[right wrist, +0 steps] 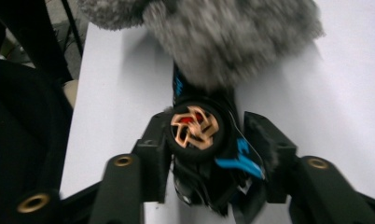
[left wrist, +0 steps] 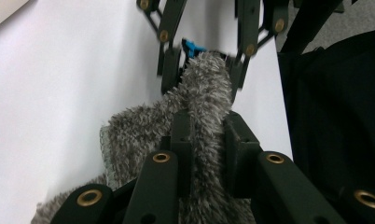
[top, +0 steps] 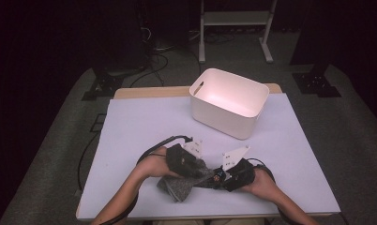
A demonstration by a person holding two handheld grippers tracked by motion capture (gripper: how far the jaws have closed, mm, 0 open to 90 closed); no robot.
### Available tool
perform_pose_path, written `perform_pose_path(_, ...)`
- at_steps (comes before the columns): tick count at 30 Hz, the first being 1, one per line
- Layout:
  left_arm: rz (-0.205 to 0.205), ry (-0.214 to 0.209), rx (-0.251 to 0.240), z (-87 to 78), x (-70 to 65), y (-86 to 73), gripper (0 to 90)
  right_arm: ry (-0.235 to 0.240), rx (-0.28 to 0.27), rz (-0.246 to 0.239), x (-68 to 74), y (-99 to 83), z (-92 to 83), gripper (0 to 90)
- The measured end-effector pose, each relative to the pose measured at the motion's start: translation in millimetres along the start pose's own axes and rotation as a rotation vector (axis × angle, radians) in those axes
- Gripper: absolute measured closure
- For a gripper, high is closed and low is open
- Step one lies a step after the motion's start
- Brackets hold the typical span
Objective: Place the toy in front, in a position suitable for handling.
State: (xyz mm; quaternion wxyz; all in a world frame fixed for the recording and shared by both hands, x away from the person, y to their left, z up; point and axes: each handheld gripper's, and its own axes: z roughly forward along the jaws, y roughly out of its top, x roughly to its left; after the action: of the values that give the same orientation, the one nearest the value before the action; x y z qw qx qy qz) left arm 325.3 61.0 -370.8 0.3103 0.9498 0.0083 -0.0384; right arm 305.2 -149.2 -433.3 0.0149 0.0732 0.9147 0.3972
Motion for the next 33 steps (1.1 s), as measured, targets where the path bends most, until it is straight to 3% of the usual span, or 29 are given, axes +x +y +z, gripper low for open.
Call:
perform_pose_path(4, -0.003, 0.008, -0.001, -0.5, 1.7, 3.1, 76.5, -0.018, 0.018, -0.025, -0.4, 2.4, -1.8, 56.8)
perform_pose_path(8, -0.009, 0.017, -0.004, -5.5, 3.6, 0.8, 75.8, -0.007, 0.030, -0.032, -3.5, 1.6, -4.7, 56.9)
perform_pose_path(13, -0.031, 0.040, -0.012, -15.1, 4.1, -10.6, 75.8, 0.004, 0.050, -0.011, -10.7, -4.6, -15.3, 56.8)
perform_pose_path(17, -0.054, 0.053, -0.019, -21.7, 6.3, -28.2, 75.7, -0.013, 0.068, 0.001, -13.5, -15.2, -29.6, 56.8)
perform_pose_path(19, -0.085, 0.042, -0.044, -20.7, 8.4, -36.9, 75.7, -0.014, 0.070, 0.010, -14.5, -20.2, -34.3, 56.7)
perform_pose_path(21, -0.091, 0.034, -0.058, -16.6, 9.9, -39.0, 75.6, -0.018, 0.067, 0.012, -15.0, -23.2, -36.8, 56.6)
perform_pose_path(27, -0.081, 0.002, -0.060, -3.6, 11.8, -34.5, 75.6, -0.017, 0.098, 0.026, -15.0, -10.7, -33.1, 49.4)
perform_pose_path(33, -0.077, -0.011, -0.073, -2.1, 8.4, -34.0, 75.6, -0.012, 0.154, -0.043, -13.1, 16.4, -14.3, 48.3)
